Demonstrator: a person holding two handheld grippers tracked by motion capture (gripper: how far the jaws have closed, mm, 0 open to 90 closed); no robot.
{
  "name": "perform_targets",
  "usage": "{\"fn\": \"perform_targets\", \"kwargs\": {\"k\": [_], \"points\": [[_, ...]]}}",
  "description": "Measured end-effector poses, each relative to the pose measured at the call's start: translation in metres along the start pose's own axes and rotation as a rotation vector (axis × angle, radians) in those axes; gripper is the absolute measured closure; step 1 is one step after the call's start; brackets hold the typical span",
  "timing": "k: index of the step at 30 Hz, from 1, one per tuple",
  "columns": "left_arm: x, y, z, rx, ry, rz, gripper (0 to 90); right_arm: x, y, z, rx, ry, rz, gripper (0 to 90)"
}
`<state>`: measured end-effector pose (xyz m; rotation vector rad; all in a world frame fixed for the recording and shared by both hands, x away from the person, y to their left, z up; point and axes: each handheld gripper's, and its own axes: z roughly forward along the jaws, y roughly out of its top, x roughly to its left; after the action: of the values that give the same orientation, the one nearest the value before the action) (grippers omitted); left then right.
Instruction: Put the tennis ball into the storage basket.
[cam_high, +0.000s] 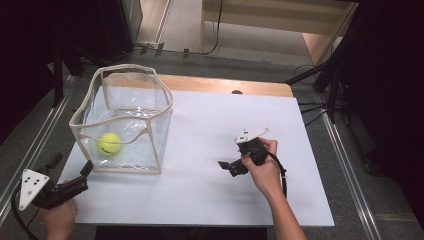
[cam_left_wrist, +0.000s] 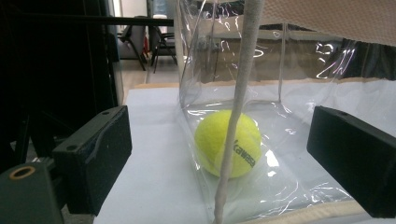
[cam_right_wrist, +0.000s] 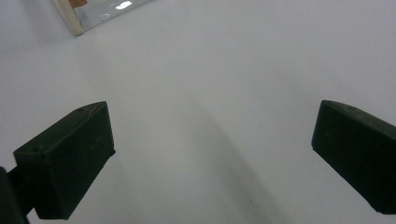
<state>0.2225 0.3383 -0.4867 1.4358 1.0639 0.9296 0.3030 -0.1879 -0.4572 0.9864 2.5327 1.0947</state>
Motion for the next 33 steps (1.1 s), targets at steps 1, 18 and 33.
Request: {"fn": "perform_targets", "kwargs": {"k": [1, 18, 33], "points": [[0.000, 0.000, 0.000, 0.000, 0.000, 0.000, 6.9, -0.001, -0.003, -0.002, -0.013, -0.002, 0.002, 0.0], [-0.001, 0.000, 0.000, 0.000, 0.000, -0.001, 6.9, -0.011, -0.048, -0.021, -0.125, -0.042, 0.077, 0.0], [-0.001, 0.000, 0.000, 0.001, 0.000, 0.006, 6.9, -0.019, -0.094, -0.034, -0.196, -0.088, 0.153, 0.0]]}}
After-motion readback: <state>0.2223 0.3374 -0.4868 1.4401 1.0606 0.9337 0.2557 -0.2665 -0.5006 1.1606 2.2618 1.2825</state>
